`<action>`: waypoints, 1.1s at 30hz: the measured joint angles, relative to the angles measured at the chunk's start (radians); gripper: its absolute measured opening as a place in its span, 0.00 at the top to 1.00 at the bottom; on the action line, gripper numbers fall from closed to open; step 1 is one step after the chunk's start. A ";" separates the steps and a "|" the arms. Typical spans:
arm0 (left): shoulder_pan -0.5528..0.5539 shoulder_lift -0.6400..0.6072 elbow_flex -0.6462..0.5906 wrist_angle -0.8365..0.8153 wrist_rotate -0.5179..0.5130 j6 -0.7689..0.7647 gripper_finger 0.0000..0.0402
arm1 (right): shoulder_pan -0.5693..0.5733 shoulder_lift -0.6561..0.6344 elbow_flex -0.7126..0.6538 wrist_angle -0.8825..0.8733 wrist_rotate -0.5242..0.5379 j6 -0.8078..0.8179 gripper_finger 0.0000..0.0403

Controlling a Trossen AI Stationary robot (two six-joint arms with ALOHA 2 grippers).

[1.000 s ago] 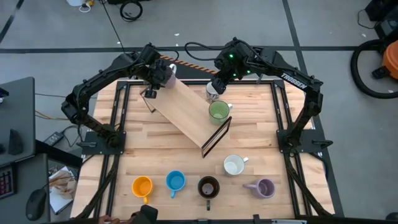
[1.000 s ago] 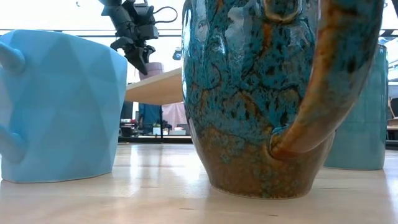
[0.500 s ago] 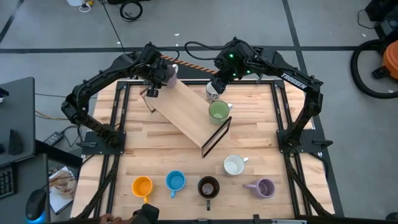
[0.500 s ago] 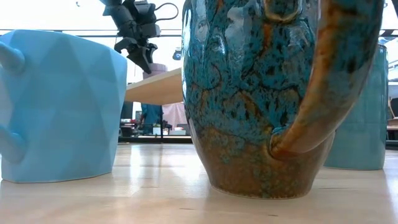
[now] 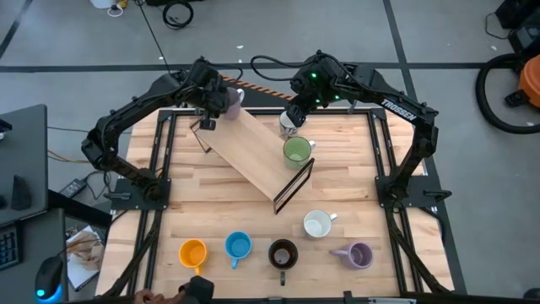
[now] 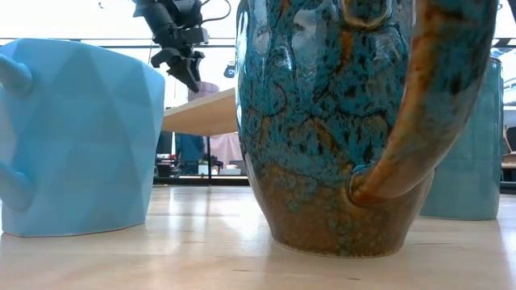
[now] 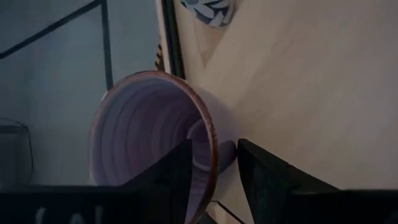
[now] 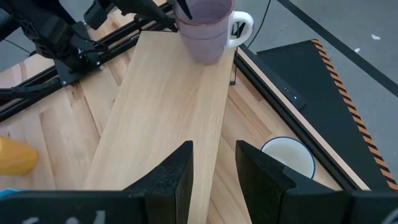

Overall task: Place coffee mugs
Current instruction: Put the top violet mug on the shelf, then put the white mug on the shelf

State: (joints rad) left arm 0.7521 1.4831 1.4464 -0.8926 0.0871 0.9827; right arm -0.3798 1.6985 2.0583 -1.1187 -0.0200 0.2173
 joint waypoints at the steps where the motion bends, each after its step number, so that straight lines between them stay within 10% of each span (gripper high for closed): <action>1: 0.000 -0.003 0.000 0.001 -0.002 -0.002 0.66 | 0.000 0.000 0.000 0.000 0.000 0.000 0.69; 19: -0.006 -0.117 0.000 0.063 -0.028 -0.069 0.66 | 0.000 0.000 0.000 0.000 0.000 -0.032 0.69; 33: -0.045 -0.157 0.000 0.235 -0.005 -0.678 0.66 | -0.072 -0.001 -0.075 0.043 0.070 -0.188 0.69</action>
State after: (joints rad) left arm 0.7070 1.3262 1.4467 -0.6575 0.0823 0.3043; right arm -0.4515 1.6974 1.9834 -1.0755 0.0501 0.0291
